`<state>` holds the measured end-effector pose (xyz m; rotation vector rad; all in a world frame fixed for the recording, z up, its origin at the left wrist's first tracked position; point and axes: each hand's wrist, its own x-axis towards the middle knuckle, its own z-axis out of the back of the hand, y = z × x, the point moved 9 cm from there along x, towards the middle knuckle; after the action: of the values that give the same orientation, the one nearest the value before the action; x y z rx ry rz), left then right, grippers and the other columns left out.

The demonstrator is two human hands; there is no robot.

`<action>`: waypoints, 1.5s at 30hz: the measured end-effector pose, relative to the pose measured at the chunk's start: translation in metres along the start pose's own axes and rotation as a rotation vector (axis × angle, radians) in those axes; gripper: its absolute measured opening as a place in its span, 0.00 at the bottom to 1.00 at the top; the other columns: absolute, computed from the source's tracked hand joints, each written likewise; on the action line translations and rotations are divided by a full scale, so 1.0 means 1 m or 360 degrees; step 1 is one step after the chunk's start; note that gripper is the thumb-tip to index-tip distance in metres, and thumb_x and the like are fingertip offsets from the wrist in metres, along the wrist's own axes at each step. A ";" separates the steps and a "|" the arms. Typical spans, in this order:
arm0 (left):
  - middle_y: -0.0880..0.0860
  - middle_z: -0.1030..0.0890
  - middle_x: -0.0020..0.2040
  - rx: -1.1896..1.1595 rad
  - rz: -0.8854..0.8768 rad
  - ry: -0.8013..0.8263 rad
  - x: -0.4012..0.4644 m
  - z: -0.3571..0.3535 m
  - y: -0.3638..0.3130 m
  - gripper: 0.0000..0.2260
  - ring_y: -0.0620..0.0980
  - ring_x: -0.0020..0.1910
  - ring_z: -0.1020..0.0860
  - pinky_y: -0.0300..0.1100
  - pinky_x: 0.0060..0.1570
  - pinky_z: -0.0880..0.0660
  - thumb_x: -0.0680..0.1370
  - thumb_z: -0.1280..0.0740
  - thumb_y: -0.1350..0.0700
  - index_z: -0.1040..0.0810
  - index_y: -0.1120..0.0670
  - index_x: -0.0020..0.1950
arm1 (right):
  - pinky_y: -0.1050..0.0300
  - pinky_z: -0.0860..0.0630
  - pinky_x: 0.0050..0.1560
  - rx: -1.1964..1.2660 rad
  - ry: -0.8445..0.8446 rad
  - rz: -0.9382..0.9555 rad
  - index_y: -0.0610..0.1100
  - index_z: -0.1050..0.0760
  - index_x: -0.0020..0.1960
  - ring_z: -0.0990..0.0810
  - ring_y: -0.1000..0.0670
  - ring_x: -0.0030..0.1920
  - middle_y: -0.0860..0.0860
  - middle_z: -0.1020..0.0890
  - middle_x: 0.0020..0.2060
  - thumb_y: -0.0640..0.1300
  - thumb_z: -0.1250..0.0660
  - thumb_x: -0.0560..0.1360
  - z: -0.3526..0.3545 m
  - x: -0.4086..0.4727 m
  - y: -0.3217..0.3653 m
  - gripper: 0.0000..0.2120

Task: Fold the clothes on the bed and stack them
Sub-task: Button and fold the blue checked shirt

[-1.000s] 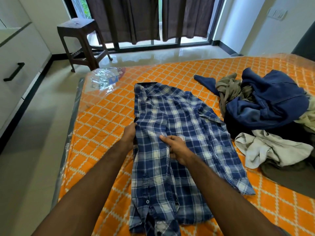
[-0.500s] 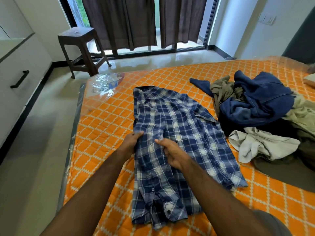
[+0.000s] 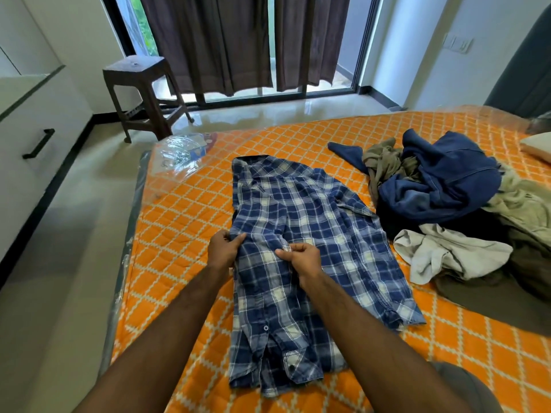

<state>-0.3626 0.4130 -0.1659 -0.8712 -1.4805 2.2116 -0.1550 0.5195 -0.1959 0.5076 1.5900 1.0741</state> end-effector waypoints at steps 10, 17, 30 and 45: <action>0.60 0.18 0.56 -0.0437 0.0331 0.0201 -0.011 -0.015 0.021 0.15 0.61 0.52 0.17 0.60 0.54 0.20 0.82 0.33 0.53 0.23 0.63 0.62 | 0.52 0.22 0.45 -0.0275 0.0538 -0.0379 0.36 0.22 0.60 0.17 0.46 0.52 0.45 0.16 0.52 0.49 0.22 0.71 -0.016 -0.024 -0.013 0.24; 0.59 0.19 0.53 -0.0573 0.0382 0.0188 -0.017 -0.009 0.016 0.12 0.57 0.45 0.19 0.56 0.50 0.22 0.84 0.37 0.53 0.23 0.62 0.56 | 0.57 0.29 0.30 -0.0328 0.0478 -0.0247 0.40 0.21 0.53 0.29 0.54 0.29 0.49 0.17 0.45 0.57 0.22 0.70 -0.009 -0.031 -0.019 0.23; 0.60 0.17 0.57 -0.0420 0.0475 0.0511 -0.079 -0.007 0.056 0.17 0.60 0.53 0.18 0.57 0.54 0.20 0.79 0.29 0.50 0.20 0.62 0.60 | 0.39 0.26 0.68 -0.0303 0.0401 -0.0249 0.38 0.25 0.67 0.21 0.40 0.64 0.42 0.19 0.63 0.57 0.26 0.73 -0.007 -0.057 -0.035 0.31; 0.61 0.17 0.57 -0.0270 0.0638 0.0752 -0.170 -0.004 0.107 0.18 0.59 0.50 0.18 0.53 0.44 0.19 0.77 0.28 0.52 0.20 0.62 0.62 | 0.42 0.17 0.53 -0.0544 0.0638 -0.0264 0.38 0.30 0.64 0.18 0.43 0.55 0.42 0.21 0.61 0.47 0.21 0.71 0.018 -0.104 -0.079 0.29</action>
<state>-0.2252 0.2739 -0.2139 -1.7360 -1.3553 1.9399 -0.0896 0.4051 -0.2061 -0.0759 1.7050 1.3421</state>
